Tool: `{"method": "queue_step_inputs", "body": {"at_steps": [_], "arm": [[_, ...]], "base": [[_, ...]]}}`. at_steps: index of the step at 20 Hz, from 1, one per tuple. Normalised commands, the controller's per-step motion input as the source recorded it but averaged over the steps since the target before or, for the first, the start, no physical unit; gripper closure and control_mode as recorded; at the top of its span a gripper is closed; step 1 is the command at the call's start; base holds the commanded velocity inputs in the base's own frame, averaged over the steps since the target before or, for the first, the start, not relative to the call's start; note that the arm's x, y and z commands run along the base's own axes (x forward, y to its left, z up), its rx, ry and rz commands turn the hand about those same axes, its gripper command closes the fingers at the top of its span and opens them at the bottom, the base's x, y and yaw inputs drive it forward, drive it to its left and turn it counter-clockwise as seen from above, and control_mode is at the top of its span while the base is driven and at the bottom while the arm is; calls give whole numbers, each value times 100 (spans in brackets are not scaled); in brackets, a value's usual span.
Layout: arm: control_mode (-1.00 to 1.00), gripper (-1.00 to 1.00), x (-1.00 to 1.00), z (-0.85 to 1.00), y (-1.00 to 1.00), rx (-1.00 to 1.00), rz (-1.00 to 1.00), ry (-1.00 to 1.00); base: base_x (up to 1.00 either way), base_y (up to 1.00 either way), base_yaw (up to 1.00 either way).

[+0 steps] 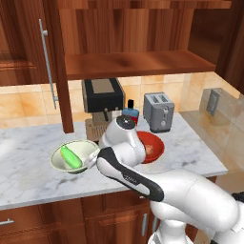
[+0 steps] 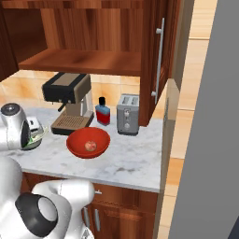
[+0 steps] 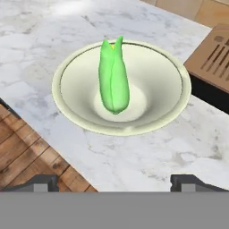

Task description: Pick both bowls and place them on the counter. Then place the corn in one bowl and place the peach in the other bowl.

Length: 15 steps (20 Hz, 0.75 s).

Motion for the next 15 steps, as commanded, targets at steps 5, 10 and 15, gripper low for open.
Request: {"method": "queue_step_inputs", "body": {"at_steps": [5, 10, 15], "arm": [[-100, -100, -51, 13, -34, 0, -21, 0], [-100, -100, -51, 6, -33, 0, -23, 0], [-100, -100, -49, 8, -33, 0, -22, 0]], "base": [[0, 0, 0], [0, 0, 0], [0, 0, 0]]}}
